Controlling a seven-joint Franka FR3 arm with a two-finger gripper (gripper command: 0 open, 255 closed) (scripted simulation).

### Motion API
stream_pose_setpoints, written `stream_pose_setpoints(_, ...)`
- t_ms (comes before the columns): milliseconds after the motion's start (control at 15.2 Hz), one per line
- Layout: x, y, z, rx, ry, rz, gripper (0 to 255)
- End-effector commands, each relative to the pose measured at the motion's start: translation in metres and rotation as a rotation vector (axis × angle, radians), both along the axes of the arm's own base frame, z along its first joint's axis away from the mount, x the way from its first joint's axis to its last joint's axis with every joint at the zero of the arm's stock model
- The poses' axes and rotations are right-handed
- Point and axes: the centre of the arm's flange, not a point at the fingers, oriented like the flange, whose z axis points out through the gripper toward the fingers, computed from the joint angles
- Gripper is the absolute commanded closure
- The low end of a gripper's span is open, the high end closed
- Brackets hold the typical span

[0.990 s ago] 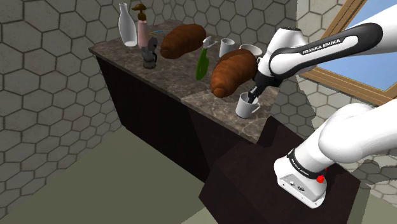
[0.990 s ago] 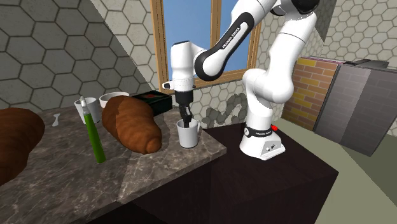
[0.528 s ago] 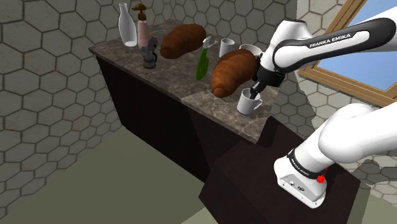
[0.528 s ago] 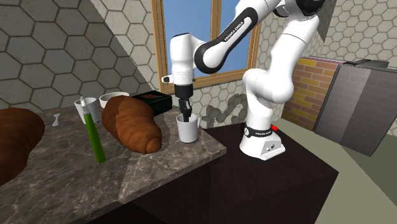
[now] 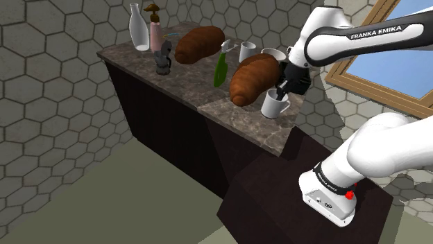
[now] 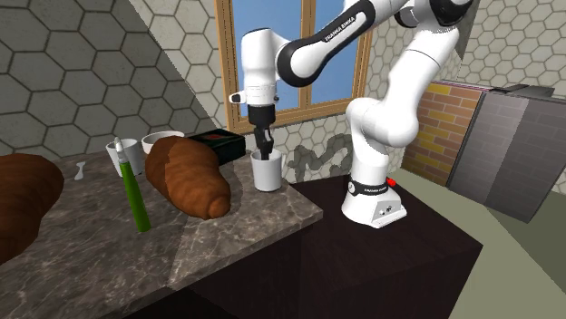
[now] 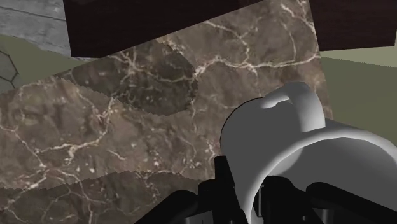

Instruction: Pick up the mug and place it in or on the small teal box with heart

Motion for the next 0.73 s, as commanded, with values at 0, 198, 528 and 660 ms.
stream_pose_setpoints(0,0.000,0.000,0.011,0.000,0.000,0.000,255)
stream_pose_setpoints(198,0.000,0.000,0.027,0.000,0.000,0.000,255)
stream_pose_setpoints(528,0.000,0.000,0.053,0.000,0.000,0.000,255)
stream_pose_setpoints(660,0.000,0.000,0.064,0.000,0.000,0.000,255)
